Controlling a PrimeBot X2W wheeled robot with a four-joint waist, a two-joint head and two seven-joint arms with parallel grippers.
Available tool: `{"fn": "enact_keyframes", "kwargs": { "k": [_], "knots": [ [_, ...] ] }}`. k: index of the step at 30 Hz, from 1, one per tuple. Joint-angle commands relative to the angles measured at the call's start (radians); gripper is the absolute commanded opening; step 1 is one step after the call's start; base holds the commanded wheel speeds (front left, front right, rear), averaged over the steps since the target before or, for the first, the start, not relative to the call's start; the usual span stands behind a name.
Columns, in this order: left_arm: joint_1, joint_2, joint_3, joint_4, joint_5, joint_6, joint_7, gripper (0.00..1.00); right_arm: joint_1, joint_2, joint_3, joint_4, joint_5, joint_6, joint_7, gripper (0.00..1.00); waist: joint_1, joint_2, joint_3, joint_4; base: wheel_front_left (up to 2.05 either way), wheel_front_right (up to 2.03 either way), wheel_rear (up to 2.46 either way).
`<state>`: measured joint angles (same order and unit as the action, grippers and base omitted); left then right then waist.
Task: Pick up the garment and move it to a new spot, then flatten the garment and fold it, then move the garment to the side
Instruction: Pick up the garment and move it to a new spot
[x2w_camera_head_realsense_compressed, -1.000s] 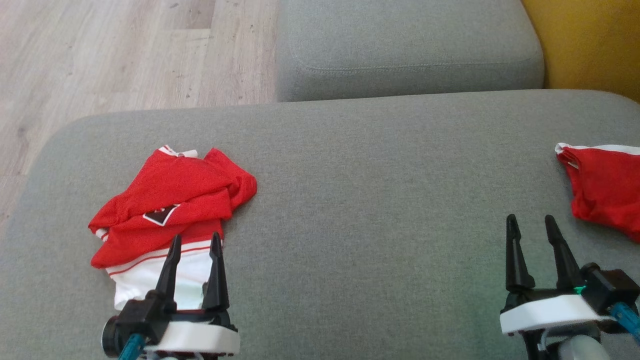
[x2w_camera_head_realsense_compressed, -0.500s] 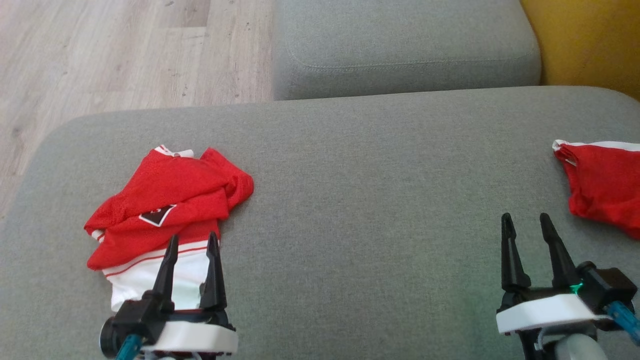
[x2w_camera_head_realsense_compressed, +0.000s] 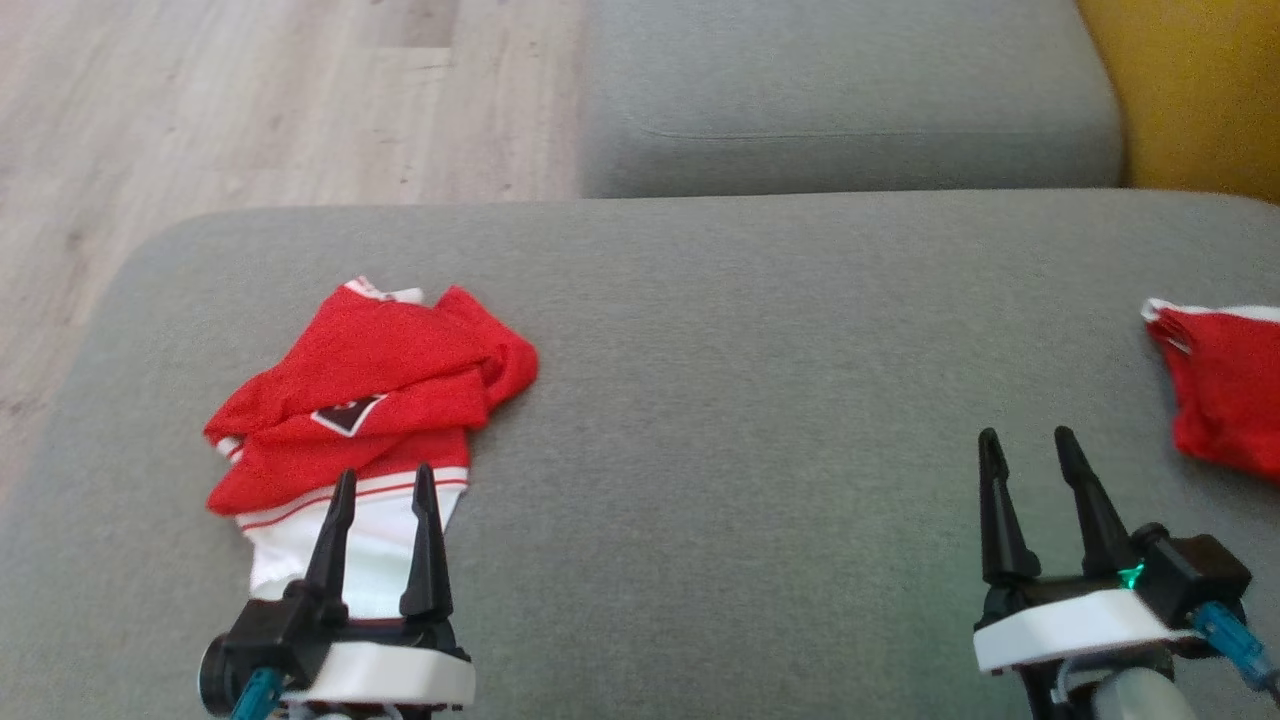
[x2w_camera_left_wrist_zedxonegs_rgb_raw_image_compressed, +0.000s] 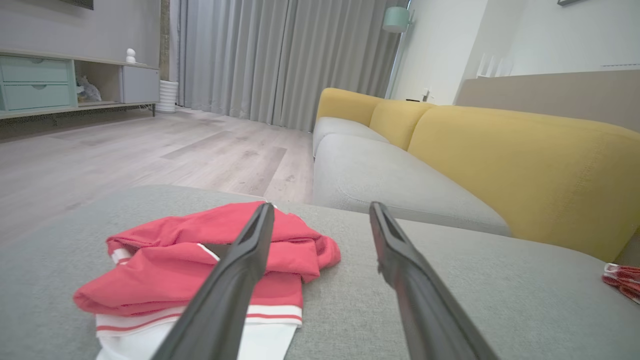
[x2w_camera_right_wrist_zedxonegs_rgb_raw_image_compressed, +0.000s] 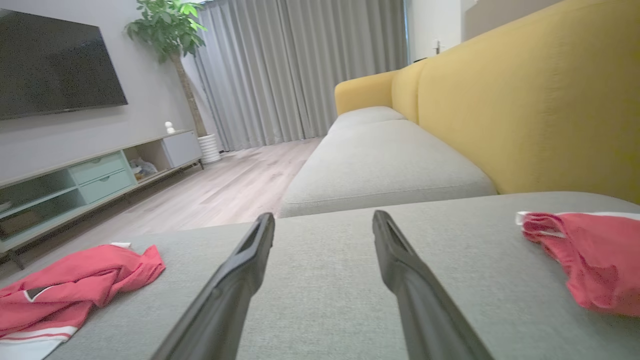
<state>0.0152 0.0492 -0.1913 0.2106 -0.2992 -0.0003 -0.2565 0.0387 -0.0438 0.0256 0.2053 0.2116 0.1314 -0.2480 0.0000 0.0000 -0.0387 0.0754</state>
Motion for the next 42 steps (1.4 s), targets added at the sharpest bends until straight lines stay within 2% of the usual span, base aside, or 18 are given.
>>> {"fn": "enact_keyframes", "kwargs": {
  "k": [1, 9, 10, 14, 22, 28, 34, 37, 42],
  "knots": [
    [-0.042, 0.001, 0.039, -0.031, 0.007, -0.001, -0.005, 1.0, -0.014, -0.006, 0.036, -0.039, 0.009, -0.001, -0.014, 1.0, 0.0, 0.0, -0.006, 0.036, 0.0, 0.0, 0.0],
    [-0.034, 0.001, 0.058, -0.029, 0.024, -0.004, -0.005, 1.0, 0.004, -0.006, 0.074, -0.046, 0.021, -0.001, -0.014, 1.0, 0.0, 0.0, -0.025, 0.149, 0.0, 0.0, 0.0],
    [-0.032, 0.001, 0.065, -0.031, 0.034, -0.011, -0.005, 1.0, 0.008, -0.006, 0.083, -0.048, 0.025, -0.001, -0.014, 1.0, 0.0, 0.0, -0.027, 0.184, 0.0, 0.0, 0.0],
    [-0.021, 0.001, 0.087, -0.032, 0.051, -0.02, -0.005, 1.0, 0.016, -0.006, 0.121, -0.042, 0.024, -0.001, -0.014, 1.0, 0.0, 0.0, -0.039, 0.239, 0.0, 0.0, 0.0],
    [-0.013, 0.001, 0.112, -0.038, 0.054, -0.031, -0.005, 1.0, 0.02, -0.006, 0.159, -0.042, 0.043, -0.001, -0.014, 1.0, 0.0, 0.0, -0.048, 0.309, 0.0, 0.0, 0.0],
    [-0.01, 0.001, 0.124, -0.044, 0.057, -0.034, -0.005, 1.0, 0.022, -0.006, 0.163, -0.044, 0.046, -0.001, -0.014, 1.0, 0.0, 0.0, -0.041, 0.325, 0.0, 0.0, 0.0],
    [-0.05, 0.003, 0.129, -0.042, 0.069, -0.054, -0.005, 1.0, 0.01, -0.006, 0.167, -0.053, 0.033, -0.001, -0.014, 1.0, 0.0, 0.0, 0.009, 0.302, 0.0, 0.0, 0.0],
    [-0.125, 0.016, 0.1, -0.017, 0.098, -0.07, -0.003, 1.0, -0.01, -0.006, 0.161, -0.06, 0.016, -0.001, -0.014, 1.0, 0.0, 0.0, 0.056, 0.277, 0.0, 0.0, 0.0],
    [-0.345, 0.072, 0.027, 0.074, 0.155, -0.101, 0.089, 1.0, -0.053, -0.006, 0.138, -0.084, -0.017, -0.001, -0.014, 1.0, 0.0, 0.0, 0.16, 0.222, 0.0, 0.0, 0.0]
  ]
}}
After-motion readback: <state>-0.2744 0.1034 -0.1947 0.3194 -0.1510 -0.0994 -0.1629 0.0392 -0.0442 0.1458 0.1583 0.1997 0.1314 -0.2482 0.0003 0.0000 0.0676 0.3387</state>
